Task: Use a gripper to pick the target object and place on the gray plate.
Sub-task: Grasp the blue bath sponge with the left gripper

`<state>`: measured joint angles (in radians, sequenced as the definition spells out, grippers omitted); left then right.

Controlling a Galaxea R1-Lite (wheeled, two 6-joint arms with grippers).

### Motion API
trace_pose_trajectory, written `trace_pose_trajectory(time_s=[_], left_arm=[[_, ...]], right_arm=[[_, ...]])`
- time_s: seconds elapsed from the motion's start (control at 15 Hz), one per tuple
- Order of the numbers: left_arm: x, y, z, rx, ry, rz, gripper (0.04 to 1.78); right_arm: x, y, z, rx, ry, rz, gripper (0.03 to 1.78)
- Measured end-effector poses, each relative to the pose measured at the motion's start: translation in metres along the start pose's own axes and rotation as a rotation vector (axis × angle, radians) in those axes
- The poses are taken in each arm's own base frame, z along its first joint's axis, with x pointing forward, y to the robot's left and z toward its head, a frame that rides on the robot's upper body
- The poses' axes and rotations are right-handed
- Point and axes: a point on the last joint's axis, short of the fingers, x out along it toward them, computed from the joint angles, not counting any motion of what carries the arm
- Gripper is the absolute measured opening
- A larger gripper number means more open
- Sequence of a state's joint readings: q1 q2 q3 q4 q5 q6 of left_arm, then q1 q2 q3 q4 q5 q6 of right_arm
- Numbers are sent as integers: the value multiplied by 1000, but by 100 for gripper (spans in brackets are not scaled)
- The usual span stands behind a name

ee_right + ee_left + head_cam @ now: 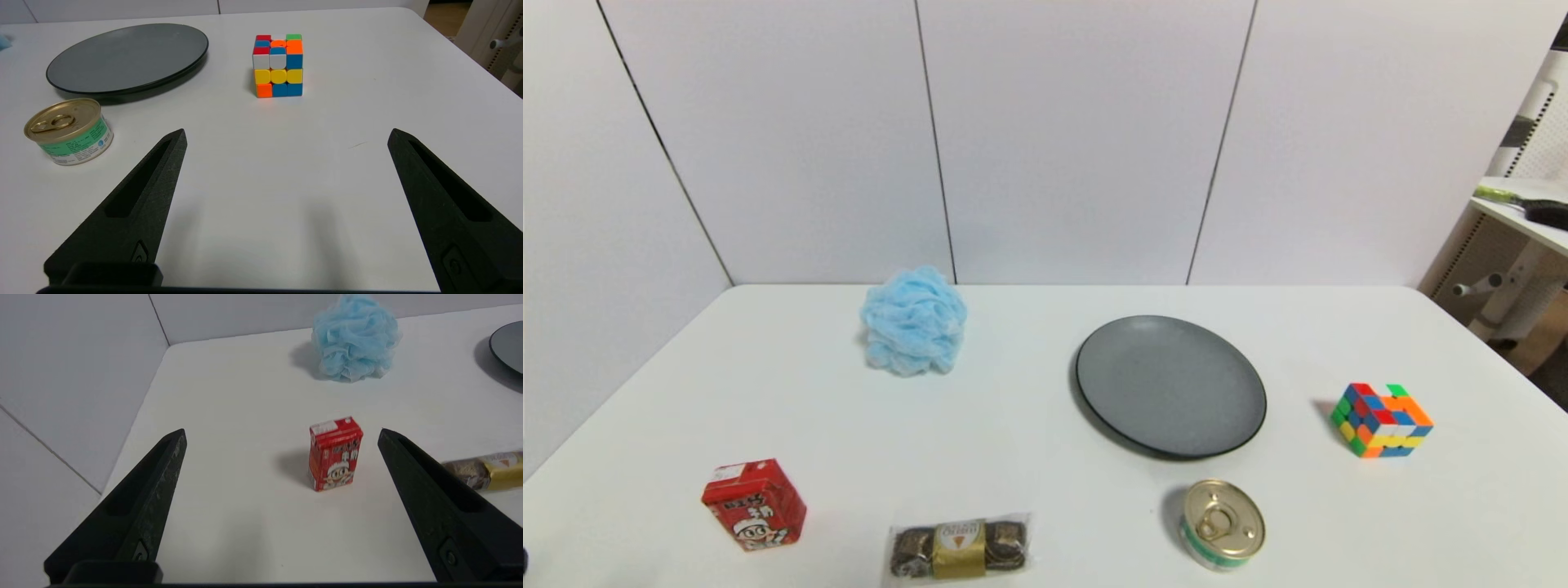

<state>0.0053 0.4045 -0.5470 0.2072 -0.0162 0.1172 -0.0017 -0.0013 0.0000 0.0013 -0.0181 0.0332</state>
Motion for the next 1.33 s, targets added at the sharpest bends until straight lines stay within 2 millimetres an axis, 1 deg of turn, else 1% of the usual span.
trace_pose_trajectory(time_s=[0.13, 0.2, 0.33, 0.47, 0.6, 0.8, 0.93, 1.0, 1.2, 1.33], left_arm=[[26, 4, 39, 41, 39, -60, 169], [45, 5, 56, 62, 59, -91, 169], [87, 6, 81, 117, 93, -154, 169], [135, 3, 98, 168, 129, -248, 169], [187, -4, 105, 187, 167, -368, 169], [259, -22, 102, 195, 208, -504, 169], [300, -37, 90, 200, 227, -549, 169], [319, -45, 80, 202, 236, -566, 169], [363, -62, 48, 212, 293, -601, 169], [384, -69, 30, 233, 327, -616, 169]], right_arm=[[0, 0, 0, 0, 0, 0, 170], [0, 0, 0, 0, 0, 0, 170], [0, 0, 0, 0, 0, 0, 170], [0, 0, 0, 0, 0, 0, 170], [0, 0, 0, 0, 0, 0, 170], [0, 0, 0, 0, 0, 0, 170], [0, 0, 0, 0, 0, 0, 170], [0, 0, 0, 0, 0, 0, 170], [0, 0, 0, 0, 0, 0, 170], [0, 0, 0, 0, 0, 0, 170]])
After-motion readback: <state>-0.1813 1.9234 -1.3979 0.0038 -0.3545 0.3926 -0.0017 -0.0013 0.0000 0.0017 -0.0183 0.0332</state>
